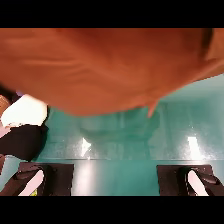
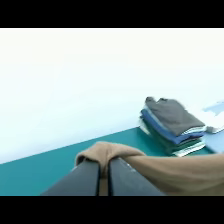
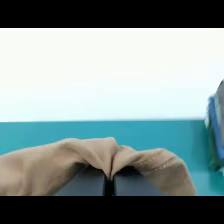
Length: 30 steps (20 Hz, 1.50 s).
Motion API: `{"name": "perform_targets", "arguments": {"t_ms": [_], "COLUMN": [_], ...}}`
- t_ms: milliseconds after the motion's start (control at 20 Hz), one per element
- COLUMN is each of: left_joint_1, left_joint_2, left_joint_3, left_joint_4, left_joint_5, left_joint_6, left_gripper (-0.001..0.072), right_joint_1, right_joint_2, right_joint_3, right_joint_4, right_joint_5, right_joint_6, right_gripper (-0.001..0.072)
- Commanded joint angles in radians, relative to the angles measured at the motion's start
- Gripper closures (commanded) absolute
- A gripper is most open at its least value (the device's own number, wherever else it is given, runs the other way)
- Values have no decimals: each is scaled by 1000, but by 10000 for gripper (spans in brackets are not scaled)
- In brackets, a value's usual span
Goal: Fold the shirts.
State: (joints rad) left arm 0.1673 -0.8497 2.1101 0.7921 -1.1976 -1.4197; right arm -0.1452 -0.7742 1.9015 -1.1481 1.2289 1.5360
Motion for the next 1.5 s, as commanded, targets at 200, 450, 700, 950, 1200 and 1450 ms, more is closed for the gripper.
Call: {"name": "perform_targets", "arguments": {"t_ms": [200, 450, 700, 950, 1200, 1450], "left_joint_1": [1, 1, -82, -167, -158, -158], "left_joint_2": [-74, -343, -644, -755, -758, -760], "left_joint_3": [-195, -472, -568, -568, -569, -613], "left_joint_4": [135, 144, 145, 146, 174, 247], "left_joint_5": [-56, -227, -26, 346, 356, 183], "left_joint_6": [-77, -73, 45, 93, 205, 204], "left_gripper": [677, 677, 677, 677, 677, 677], "right_joint_1": [0, 0, 35, 110, 123, 122], "right_joint_2": [-285, -547, -792, -964, -1046, -1001], "right_joint_3": [181, -57, -138, -18, 70, -72], "right_joint_4": [-48, -21, 30, 19, -73, -167], "right_joint_5": [268, 451, 330, 88, -2, 99], "right_joint_6": [107, 139, 87, 40, 24, -56], "right_gripper": [696, 696, 697, 696, 696, 698]}}
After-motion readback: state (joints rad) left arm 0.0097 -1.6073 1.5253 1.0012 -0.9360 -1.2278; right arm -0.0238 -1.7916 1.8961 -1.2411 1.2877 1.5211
